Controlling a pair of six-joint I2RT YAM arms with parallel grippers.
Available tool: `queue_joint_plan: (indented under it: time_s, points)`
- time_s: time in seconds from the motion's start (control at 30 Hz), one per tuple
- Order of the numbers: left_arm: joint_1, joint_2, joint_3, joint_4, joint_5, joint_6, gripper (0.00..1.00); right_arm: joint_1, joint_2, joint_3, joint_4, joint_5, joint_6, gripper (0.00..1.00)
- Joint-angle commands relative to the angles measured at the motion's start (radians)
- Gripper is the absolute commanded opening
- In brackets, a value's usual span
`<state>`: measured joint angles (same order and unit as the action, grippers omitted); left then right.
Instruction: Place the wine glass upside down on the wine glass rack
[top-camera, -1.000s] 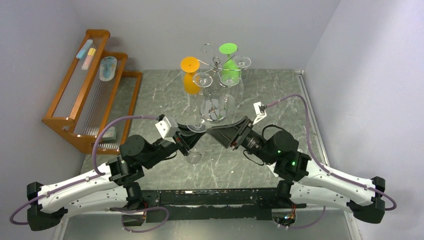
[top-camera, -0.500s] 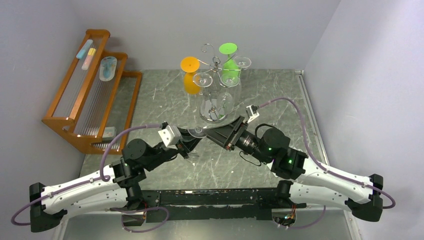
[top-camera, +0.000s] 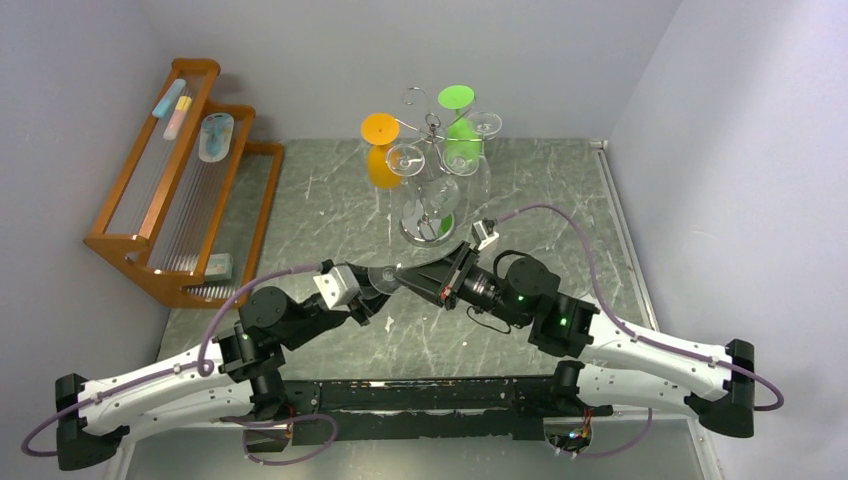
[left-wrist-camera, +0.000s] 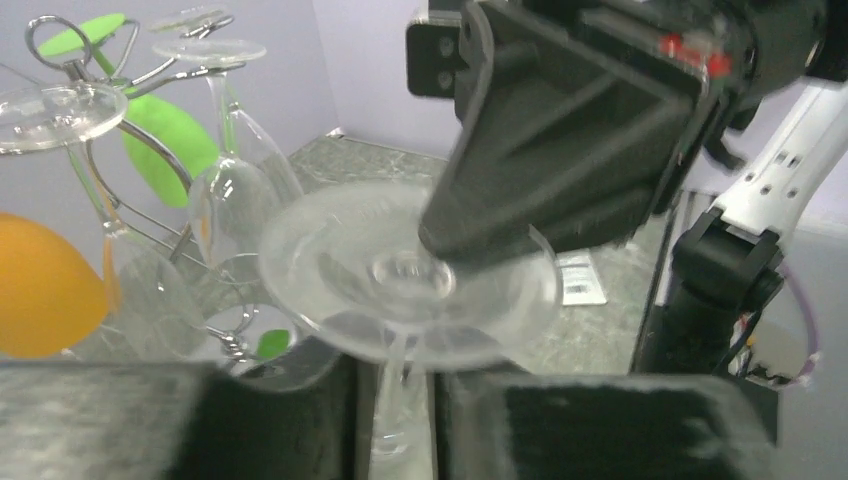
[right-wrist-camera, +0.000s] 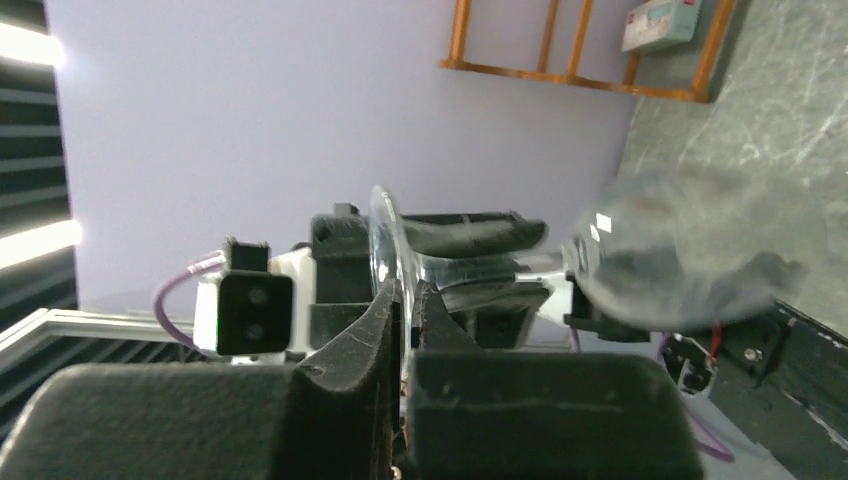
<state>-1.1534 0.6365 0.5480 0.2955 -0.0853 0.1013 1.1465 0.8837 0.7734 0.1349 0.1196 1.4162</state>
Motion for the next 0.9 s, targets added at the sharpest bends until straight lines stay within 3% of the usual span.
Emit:
queue_joint_plan:
  time_s: [0.0,0.1,0.13,0.17,0.37,0.53,0.7,0.87]
  points:
    - [-0.005,-0.036,0.026,-0.024,-0.076,-0.108,0.39,-0.002,0.029,-0.050,0.042,0.028,0.003,0.00]
    - [-0.005,-0.054,0.042,-0.128,-0.106,-0.209,0.57,-0.004,0.032,-0.057,0.057,0.078,-0.011,0.00]
    - [-0.005,-0.066,0.040,-0.159,-0.109,-0.245,0.75,-0.004,0.035,-0.054,0.056,0.100,-0.022,0.00]
    - [-0.005,-0.080,0.036,-0.199,-0.124,-0.281,0.80,-0.004,0.040,-0.051,0.051,0.117,-0.029,0.00]
    - [-0.005,-0.155,0.043,-0.373,-0.206,-0.518,0.84,-0.008,0.059,-0.055,0.048,0.170,-0.067,0.00]
    - [-0.005,-0.067,0.198,-0.588,-0.306,-0.901,0.85,-0.008,0.041,-0.091,0.087,0.166,-0.126,0.00]
    - [-0.003,0.058,0.281,-0.660,-0.332,-1.034,0.88,-0.008,0.006,-0.123,0.130,0.147,-0.196,0.00]
    - [-0.003,0.087,0.293,-0.661,-0.355,-1.078,0.77,-0.008,-0.037,-0.142,0.144,0.139,-0.248,0.00]
